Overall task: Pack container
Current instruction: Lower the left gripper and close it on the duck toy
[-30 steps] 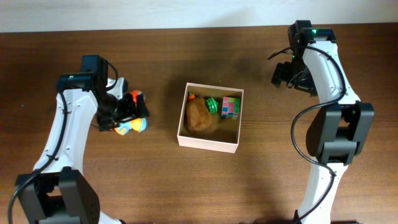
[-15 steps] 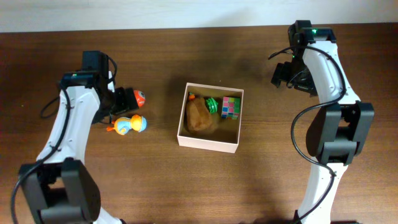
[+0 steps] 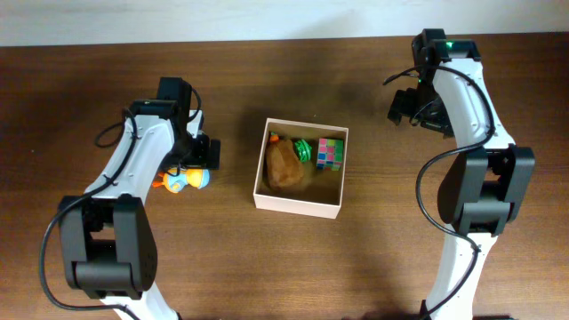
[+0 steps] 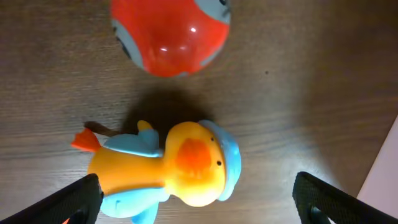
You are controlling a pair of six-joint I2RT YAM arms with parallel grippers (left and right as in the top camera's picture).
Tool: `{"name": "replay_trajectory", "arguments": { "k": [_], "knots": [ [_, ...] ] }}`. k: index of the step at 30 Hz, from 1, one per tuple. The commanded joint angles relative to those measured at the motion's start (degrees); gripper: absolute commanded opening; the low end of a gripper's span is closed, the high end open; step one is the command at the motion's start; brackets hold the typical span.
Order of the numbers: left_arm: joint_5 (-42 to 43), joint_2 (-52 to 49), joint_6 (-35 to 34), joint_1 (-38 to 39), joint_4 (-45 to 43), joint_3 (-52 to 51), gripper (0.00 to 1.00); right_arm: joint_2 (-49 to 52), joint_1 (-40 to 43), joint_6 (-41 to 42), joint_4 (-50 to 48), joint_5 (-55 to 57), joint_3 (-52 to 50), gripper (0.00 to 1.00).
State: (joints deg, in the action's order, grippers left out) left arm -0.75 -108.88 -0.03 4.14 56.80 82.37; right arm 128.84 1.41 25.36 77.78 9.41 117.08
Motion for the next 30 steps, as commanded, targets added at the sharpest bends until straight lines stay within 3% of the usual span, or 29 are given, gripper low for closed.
{"name": "replay_trajectory", "arguments": {
  "k": [1,29,30],
  "knots": [
    [-3.2,-0.3,5.9,-0.1,1.1,0.9,1.00,-0.2,-0.2,0.4,0.0,0.3,-0.1,0.99],
    [-3.1,-8.5,6.3,1.4,0.6,-1.1,0.89,-0.2,-0.2,0.4,0.0,0.3,-0.1,0.99],
    [-3.2,-8.5,6.3,1.4,0.6,-1.1,0.84,-0.2,-0.2,0.4,0.0,0.3,-0.1,0.99]
  ]
}}
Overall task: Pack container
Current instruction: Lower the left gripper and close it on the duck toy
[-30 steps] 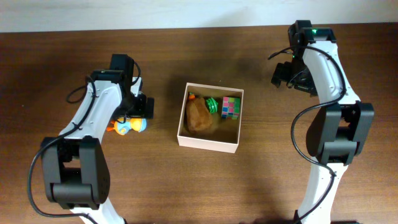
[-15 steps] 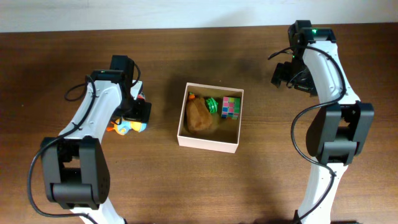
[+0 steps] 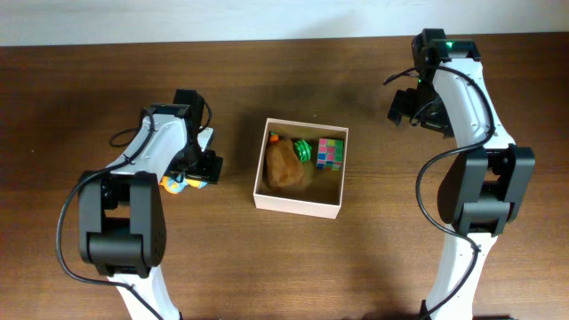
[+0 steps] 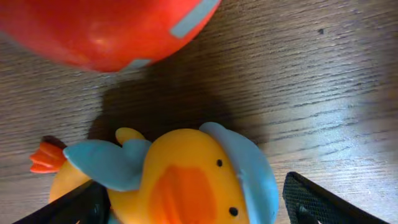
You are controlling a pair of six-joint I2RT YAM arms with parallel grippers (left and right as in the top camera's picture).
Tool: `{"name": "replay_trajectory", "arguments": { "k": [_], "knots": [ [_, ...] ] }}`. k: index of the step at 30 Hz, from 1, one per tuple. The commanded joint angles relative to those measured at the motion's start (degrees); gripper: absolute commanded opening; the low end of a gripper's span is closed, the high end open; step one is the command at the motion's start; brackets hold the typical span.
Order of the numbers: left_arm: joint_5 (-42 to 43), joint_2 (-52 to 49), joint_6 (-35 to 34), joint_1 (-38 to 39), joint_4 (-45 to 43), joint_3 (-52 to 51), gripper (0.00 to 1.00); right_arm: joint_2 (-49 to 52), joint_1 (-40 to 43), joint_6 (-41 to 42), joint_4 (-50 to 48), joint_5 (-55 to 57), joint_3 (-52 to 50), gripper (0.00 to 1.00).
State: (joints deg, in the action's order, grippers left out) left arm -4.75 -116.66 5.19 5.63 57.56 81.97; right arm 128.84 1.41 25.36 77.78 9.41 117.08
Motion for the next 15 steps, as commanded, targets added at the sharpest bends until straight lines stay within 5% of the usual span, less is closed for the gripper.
{"name": "replay_trajectory", "arguments": {
  "k": [1,10,15],
  "knots": [
    [0.8,-0.8,1.1,0.0,-0.2,-0.7,0.83,-0.2,-0.2,0.4,0.0,0.3,-0.1,0.99],
    [0.6,-0.8,0.7,0.0,-0.1,-0.7,0.36,-0.2,-0.2,0.4,0.0,0.3,-0.1,0.99],
    [0.6,-0.8,-1.6,0.0,0.2,-0.1,0.25,-0.2,-0.2,0.4,0.0,0.3,-0.1,0.99]
  ]
}}
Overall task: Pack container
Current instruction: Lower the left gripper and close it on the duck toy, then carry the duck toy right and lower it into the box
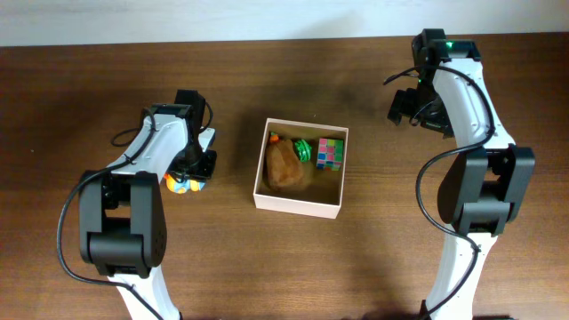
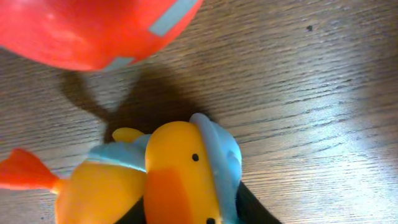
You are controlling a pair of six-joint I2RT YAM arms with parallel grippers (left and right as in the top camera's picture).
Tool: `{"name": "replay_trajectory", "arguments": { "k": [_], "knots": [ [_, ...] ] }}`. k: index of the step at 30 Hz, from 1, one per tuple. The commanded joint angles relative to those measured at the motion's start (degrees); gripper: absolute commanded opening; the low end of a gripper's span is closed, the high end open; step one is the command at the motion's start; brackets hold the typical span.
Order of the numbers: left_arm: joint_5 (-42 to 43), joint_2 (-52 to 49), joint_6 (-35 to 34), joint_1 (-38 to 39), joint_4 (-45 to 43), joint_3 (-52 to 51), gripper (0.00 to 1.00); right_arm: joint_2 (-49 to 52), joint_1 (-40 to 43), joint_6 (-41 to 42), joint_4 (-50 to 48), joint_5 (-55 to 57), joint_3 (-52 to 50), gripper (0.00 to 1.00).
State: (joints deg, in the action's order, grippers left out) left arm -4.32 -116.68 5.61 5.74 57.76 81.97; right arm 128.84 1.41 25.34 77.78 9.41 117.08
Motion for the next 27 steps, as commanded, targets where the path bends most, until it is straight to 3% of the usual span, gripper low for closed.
{"name": "replay_trajectory", "arguments": {
  "k": [1,8,18,27],
  "knots": [
    [0.2,-0.7,-2.7,-0.2,0.3,0.3,0.24,-0.2,-0.2,0.5,0.0,0.3,-0.1,0.99],
    [0.4,-0.7,-5.6,-0.1,8.4,9.8,0.17,-0.2,-0.2,0.5,0.0,0.3,-0.1,0.99],
    [2.3,-0.7,-8.9,1.2,22.5,29.9,0.17,-0.2,-0.2,0.5,0.0,0.3,-0.1,0.99],
    [5.1,-0.7,-9.1,11.0,30.8,39.9,0.17,-0.2,-0.2,0.5,0.0,0.3,-0.1,1.00]
  ]
}}
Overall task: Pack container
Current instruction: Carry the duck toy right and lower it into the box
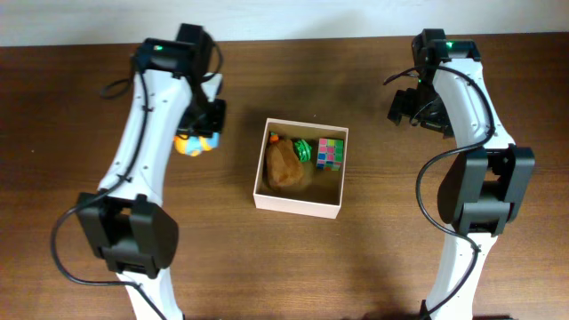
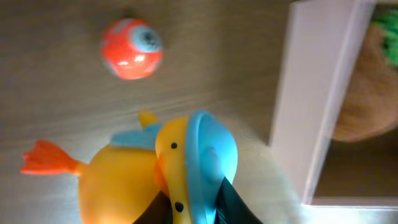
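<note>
My left gripper (image 2: 193, 208) is shut on an orange toy duck with a blue cap and wings (image 2: 155, 165), pinching its head. It holds the duck (image 1: 194, 142) in the air, just left of the white open box (image 1: 296, 204). The wrist view shows the box's left wall (image 2: 317, 93) close on the right. A red ball (image 2: 130, 48) lies on the table far below; it does not show in the overhead view. My right gripper (image 1: 402, 108) hangs over the table at the back right, away from the box, its jaws not discernible.
Inside the box lie a brown plush lump (image 1: 284, 165), a green toy (image 1: 304, 149) and a multicoloured cube (image 1: 331, 153). The front half of the box floor is bare. Dark wooden table (image 1: 373, 258) all round.
The left gripper, still shut on the duck, has risen off the table and moved toward the back, nearer the box's left wall. The red ball stays on the table. The right arm has not moved.
The left gripper stood open over the duck lying beside the red ball. Then it was lower, a finger on each side of the duck. Then it was shut on the duck's head at the table. Now the duck hangs in the air beside the box.
</note>
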You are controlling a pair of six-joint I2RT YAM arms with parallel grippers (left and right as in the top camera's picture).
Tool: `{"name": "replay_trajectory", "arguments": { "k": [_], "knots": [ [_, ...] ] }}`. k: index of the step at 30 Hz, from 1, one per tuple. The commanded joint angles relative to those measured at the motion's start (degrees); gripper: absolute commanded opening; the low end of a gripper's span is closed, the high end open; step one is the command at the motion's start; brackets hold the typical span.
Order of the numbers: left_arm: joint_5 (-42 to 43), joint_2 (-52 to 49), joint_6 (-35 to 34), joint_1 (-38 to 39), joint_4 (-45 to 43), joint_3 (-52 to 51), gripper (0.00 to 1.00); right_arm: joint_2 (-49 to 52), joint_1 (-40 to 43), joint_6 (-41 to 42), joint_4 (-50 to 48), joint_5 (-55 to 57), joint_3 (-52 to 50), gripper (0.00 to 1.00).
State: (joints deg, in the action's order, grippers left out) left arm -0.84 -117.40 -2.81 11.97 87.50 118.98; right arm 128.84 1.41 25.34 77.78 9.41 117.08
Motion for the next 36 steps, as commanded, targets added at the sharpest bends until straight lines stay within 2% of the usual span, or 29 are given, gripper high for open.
{"name": "replay_trajectory", "arguments": {
  "k": [1,9,17,22,26,36],
  "knots": [
    [1.6,0.0,-0.7,6.3,1.0,3.2,0.17,-0.2,-0.2,0.5,0.0,0.3,-0.1,0.99],
    [1.5,0.0,-4.5,18.3,-1.1,3.4,0.18,-0.2,-0.2,0.5,0.0,0.3,-0.1,0.99],
    [1.4,0.0,-14.8,24.4,-1.1,3.4,0.18,-0.2,-0.2,0.5,0.0,0.3,-0.1,0.99],
    [-6.0,0.0,-22.5,26.3,2.0,2.5,0.18,-0.2,-0.2,0.5,0.0,0.3,-0.1,0.99],
    [-6.1,0.0,-22.9,26.4,1.6,-0.9,0.18,-0.2,-0.2,0.5,0.0,0.3,-0.1,0.99],
    [-6.1,0.0,-21.1,26.5,-6.1,-11.2,0.18,-0.2,-0.2,0.5,0.0,0.3,-0.1,0.99]
  ]
}}
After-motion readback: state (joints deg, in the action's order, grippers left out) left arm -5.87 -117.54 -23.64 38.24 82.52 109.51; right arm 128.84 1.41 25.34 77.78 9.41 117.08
